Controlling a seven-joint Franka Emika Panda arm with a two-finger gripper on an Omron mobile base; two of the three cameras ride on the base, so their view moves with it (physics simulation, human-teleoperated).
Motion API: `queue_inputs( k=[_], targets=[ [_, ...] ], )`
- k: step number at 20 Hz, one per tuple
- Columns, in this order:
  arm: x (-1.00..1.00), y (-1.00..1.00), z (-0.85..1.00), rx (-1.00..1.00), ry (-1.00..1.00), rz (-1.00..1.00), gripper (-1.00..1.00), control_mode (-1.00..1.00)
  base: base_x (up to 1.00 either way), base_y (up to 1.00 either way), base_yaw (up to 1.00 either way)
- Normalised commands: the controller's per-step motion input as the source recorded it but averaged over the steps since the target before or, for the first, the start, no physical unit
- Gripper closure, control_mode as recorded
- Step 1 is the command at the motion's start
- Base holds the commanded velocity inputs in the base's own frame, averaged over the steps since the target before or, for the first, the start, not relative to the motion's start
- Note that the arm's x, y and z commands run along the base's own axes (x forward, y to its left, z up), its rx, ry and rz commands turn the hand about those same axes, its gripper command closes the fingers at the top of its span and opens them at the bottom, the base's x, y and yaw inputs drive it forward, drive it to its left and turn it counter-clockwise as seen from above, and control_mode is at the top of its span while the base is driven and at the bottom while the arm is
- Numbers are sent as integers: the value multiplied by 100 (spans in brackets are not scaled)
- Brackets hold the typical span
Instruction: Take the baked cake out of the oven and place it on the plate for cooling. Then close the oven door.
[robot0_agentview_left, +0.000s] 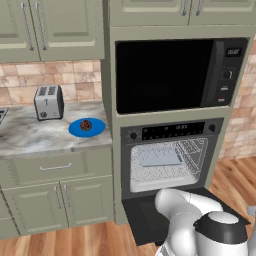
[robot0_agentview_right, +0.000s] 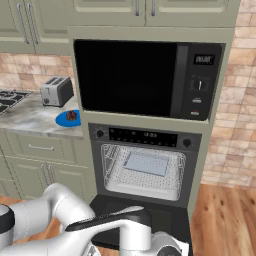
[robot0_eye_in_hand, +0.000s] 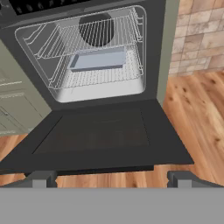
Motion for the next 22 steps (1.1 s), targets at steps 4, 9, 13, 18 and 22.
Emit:
queue_inputs(
  k=[4, 9, 13, 18, 22],
  targets=[
    [-34, -25, 0, 0, 0, 3, -100, -100, 0, 0, 0],
    [-12, -21, 0, 0, 0, 2, -100, -100, 0, 0, 0],
    [0, -16, -26, -1, 0, 1, -100, -100, 0, 0, 0],
    [2, -31, -53, -6, -1, 4, -100, -100, 0, 0, 0],
    [1, -22, -57, -6, -2, 2, -100, -100, 0, 0, 0]
  ],
)
